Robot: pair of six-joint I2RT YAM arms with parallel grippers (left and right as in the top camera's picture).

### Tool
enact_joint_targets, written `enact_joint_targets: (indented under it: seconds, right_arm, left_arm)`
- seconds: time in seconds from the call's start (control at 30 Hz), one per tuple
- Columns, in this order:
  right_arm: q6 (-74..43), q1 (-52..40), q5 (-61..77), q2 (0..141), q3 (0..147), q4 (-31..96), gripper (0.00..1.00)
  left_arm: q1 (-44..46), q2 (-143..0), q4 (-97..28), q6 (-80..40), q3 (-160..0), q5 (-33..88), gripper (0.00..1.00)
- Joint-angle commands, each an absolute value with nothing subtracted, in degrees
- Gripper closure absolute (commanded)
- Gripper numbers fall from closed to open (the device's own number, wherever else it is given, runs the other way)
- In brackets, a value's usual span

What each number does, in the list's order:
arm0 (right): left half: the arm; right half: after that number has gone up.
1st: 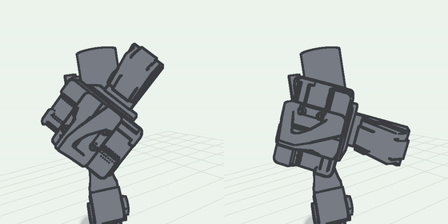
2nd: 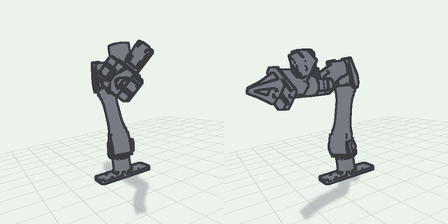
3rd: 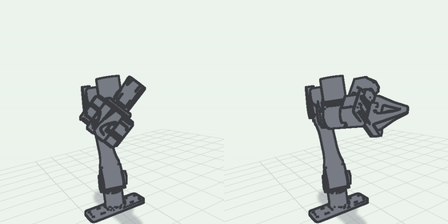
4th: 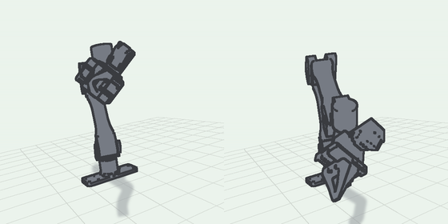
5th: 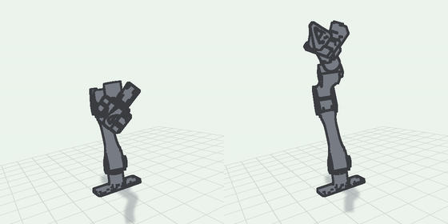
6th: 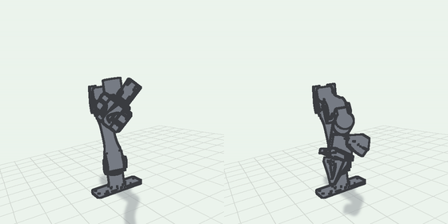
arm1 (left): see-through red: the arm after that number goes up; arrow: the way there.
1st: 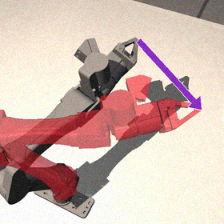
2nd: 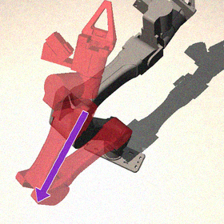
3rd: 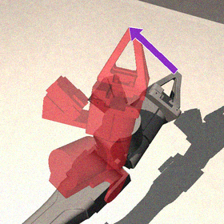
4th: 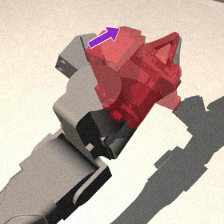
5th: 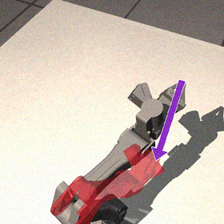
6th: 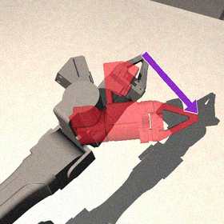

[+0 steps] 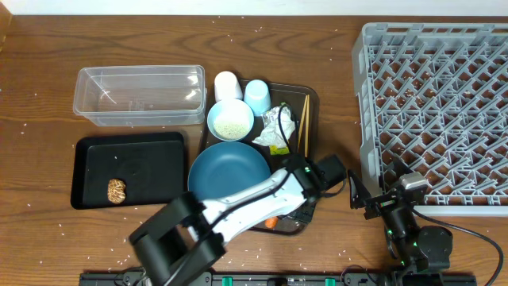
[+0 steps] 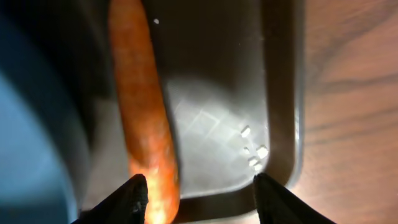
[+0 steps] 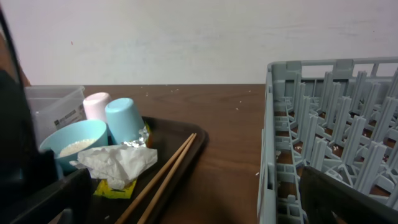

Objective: Sort waste into correct bins and load items into the dishwasher rack

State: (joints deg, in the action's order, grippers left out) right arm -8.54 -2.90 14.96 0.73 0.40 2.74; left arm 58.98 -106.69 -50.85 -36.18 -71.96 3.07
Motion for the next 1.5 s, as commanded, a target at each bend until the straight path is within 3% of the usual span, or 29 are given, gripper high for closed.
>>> enact_joint_targets:
  seconds: [0.0, 0.67, 0.8, 1.0, 1.1, 1.47]
  right_arm:
    - [-8.1, -3.4, 14.8, 0.5, 0.3, 3.0, 0.01]
    - [-8.1, -3.4, 14.8, 0.5, 0.3, 3.0, 0.01]
    - [-8.1, -3.4, 14.8, 0.5, 0.3, 3.0, 0.01]
    - [-8.1, -3.4, 14.8, 0.5, 0.3, 3.0, 0.01]
    - [-8.1, -3.4, 14.8, 0.5, 0.3, 3.0, 0.01]
    - [-8.1, -3.4, 14.8, 0.5, 0.3, 3.0, 0.01]
  left_arm:
    - [58.8, -109.1, -50.7, -36.3, -72.2, 1.6, 0.44]
    - [58.2, -111.5, -50.3, -36.8, -72.2, -3.2, 0.44]
    - [58.2, -111.5, -50.2, -36.8, -72.2, -3.0, 0.54]
    - [59.0, -111.5, -50.0, -36.7, -72.2, -1.5, 0.56]
    - [59.6, -111.5, -49.8, -36.8, -72.2, -1.5, 0.64]
    - [60.0, -111.6, -49.3, -36.8, -72.1, -1.5, 0.64]
